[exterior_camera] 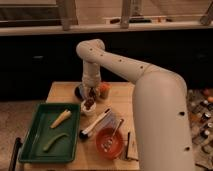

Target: Place grapes in paper cup

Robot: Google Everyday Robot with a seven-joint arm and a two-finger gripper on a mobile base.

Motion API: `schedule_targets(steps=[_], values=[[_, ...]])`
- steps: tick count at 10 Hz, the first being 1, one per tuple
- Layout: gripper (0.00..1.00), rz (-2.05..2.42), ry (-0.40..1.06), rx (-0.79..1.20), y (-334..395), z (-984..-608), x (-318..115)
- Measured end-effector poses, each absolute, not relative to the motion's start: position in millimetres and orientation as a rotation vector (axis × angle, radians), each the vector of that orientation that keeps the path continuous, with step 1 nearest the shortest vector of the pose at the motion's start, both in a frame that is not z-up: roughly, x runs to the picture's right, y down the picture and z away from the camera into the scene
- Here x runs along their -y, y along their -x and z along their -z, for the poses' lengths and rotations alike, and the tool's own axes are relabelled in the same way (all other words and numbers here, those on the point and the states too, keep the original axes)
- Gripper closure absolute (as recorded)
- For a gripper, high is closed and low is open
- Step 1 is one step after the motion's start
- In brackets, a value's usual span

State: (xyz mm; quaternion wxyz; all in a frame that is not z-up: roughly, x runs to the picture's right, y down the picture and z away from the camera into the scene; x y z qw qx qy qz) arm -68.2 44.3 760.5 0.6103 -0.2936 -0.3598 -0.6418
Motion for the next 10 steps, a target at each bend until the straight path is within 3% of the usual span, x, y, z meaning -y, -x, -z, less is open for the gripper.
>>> schedule_targets(steps=[10], values=[[1.0, 1.489, 0.683, 0.751, 83, -771, -44]])
